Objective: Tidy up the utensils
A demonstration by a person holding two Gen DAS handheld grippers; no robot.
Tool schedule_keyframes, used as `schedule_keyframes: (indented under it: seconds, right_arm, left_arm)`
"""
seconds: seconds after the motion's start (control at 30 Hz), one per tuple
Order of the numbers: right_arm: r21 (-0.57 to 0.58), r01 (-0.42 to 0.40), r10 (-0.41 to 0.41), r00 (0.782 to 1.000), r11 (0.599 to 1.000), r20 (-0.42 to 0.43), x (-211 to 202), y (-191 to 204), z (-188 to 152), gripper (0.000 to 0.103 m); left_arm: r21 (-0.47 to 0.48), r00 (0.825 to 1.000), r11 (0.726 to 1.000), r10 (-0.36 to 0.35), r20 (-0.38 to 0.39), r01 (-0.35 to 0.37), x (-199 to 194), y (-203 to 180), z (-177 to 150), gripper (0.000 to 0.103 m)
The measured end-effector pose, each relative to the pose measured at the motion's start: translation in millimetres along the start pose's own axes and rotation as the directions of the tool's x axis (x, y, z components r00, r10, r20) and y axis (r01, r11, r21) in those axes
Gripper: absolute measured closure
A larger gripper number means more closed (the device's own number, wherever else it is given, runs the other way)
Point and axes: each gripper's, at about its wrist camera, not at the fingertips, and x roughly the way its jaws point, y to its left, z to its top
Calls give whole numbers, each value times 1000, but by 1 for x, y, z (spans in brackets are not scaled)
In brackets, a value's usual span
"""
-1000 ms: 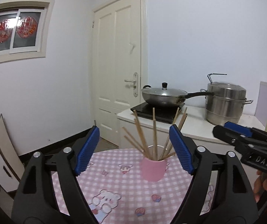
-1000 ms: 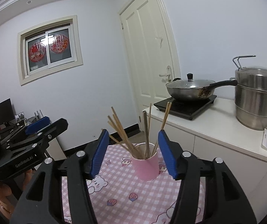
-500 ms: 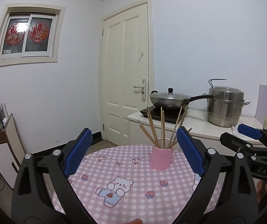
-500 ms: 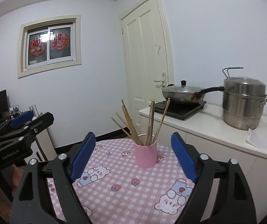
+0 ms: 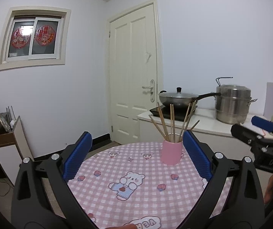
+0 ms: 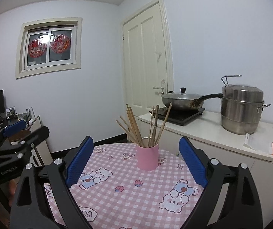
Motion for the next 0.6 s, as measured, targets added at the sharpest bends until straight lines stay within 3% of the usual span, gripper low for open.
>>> schedule_keyframes:
  seconds: [0.6]
  right_arm:
    - [-7, 64, -63, 997, 998, 34, -11, 12, 1, 8]
  left_arm:
    - [-18, 1000, 1000, -6, -13, 6, 2, 9, -2, 7]
